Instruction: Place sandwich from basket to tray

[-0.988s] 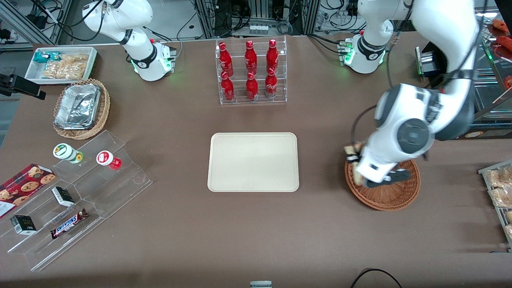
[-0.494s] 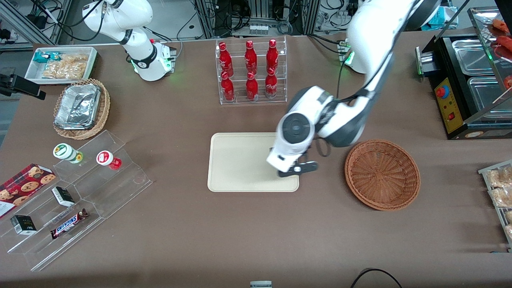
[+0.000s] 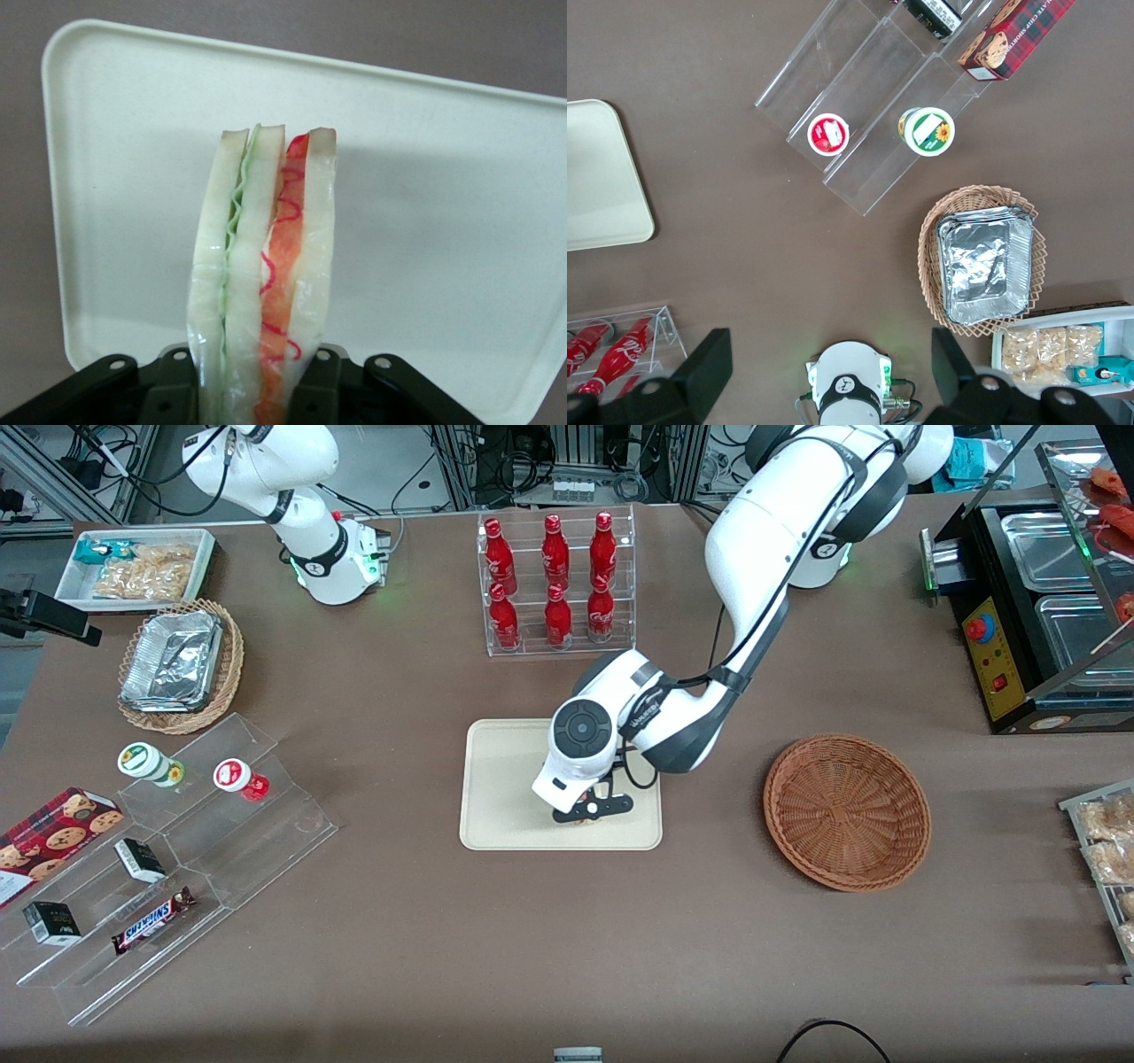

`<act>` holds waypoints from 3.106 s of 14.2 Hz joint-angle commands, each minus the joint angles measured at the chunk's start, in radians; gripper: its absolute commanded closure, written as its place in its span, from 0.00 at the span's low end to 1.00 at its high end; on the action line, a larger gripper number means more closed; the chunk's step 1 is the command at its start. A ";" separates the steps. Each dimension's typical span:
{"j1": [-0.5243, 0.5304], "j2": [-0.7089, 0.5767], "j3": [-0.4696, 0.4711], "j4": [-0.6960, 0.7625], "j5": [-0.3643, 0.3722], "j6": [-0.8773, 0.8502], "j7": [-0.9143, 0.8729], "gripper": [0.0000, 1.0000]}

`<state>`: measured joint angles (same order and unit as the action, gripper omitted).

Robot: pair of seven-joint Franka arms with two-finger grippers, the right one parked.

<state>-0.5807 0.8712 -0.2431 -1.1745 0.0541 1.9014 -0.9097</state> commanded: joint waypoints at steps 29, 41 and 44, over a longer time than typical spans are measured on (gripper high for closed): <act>0.551 -0.669 0.156 -0.186 -0.053 -0.545 0.737 0.00; 0.596 -0.869 0.142 -0.357 0.007 -0.609 0.816 0.00; 0.596 -0.894 0.133 -0.392 0.001 -0.594 0.816 0.00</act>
<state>0.0157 0.0349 -0.1002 -1.5006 0.0433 1.2767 -0.0944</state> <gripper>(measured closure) 0.000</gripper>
